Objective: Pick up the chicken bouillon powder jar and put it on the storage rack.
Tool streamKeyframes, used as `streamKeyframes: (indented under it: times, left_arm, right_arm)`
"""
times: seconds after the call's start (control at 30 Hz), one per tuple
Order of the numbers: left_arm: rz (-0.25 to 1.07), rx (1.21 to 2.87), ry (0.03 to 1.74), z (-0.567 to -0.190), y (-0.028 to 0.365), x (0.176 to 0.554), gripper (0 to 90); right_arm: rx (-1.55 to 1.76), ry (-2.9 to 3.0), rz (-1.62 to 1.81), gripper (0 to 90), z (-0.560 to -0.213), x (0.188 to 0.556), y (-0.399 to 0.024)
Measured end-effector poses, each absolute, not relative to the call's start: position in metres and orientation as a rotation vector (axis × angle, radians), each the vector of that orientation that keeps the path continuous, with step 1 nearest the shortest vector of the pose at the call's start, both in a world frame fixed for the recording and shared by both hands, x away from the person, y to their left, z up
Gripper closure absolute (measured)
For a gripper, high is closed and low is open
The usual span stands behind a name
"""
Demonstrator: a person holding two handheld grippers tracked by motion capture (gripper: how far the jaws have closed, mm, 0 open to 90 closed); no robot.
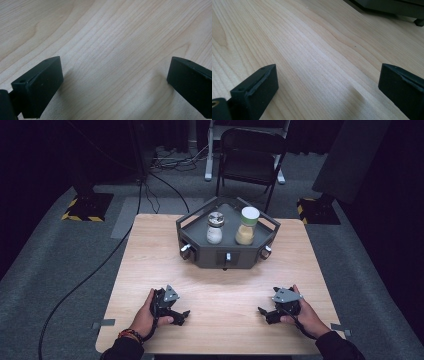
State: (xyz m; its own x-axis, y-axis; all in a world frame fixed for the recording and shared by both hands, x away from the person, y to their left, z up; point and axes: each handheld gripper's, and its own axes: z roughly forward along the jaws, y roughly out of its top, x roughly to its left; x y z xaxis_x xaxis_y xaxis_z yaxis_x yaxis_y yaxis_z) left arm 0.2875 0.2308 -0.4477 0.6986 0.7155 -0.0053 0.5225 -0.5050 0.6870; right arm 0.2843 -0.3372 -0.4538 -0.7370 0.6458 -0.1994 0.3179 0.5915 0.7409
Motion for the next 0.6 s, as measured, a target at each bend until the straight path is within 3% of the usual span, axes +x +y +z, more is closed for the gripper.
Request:
streamKeyframes:
  times: [0.6]
  left_arm:
    - [0.368,2.225,0.940,-0.448,0.231,0.287,0.0]
  right_arm:
    - [0.942,2.482,1.038,0.1,-0.449,0.312,-0.362]
